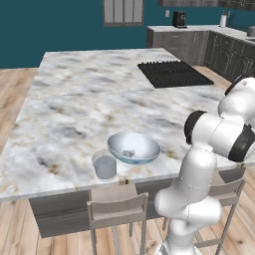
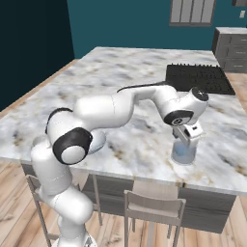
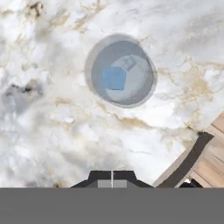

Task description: There are four ice cubes in the ice bowl. Place two ice cubes in each glass of water.

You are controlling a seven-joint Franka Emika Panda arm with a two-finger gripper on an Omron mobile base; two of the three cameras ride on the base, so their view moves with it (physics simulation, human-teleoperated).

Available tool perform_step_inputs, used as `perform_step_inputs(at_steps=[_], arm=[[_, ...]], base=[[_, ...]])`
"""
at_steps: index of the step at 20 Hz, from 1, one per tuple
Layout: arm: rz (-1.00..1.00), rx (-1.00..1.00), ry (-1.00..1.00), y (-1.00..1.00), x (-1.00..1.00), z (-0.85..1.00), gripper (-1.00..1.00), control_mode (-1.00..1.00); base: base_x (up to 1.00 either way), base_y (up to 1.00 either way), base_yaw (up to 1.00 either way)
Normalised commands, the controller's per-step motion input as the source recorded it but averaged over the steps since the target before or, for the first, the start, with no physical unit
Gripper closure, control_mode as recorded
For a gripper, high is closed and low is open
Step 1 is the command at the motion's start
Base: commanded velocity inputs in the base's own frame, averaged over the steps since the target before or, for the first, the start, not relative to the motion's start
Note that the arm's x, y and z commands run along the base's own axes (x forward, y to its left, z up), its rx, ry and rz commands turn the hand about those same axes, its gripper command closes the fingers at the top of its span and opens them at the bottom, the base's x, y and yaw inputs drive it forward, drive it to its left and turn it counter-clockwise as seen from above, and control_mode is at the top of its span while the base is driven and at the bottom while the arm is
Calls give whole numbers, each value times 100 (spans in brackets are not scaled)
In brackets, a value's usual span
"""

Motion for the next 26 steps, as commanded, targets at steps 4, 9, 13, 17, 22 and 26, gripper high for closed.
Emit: perform_step_inputs(at_steps=[4, 9, 13, 17, 22, 26], arm=[[19, -9, 0, 100, -47, 26, 100, -100], [20, -3, 6, 81, 0, 32, 100, -100], [30, -2, 23, 64, 10, 23, 100, -100], [25, -1, 27, 63, 10, 4, 100, -100], [16, 0, 16, 53, 5, 0, 100, -100], [1, 0, 0, 41, 0, 0, -100, -100]], base=[[0, 0, 0], [0, 0, 0], [0, 0, 0], [0, 0, 0], [0, 0, 0], [0, 0, 0]])
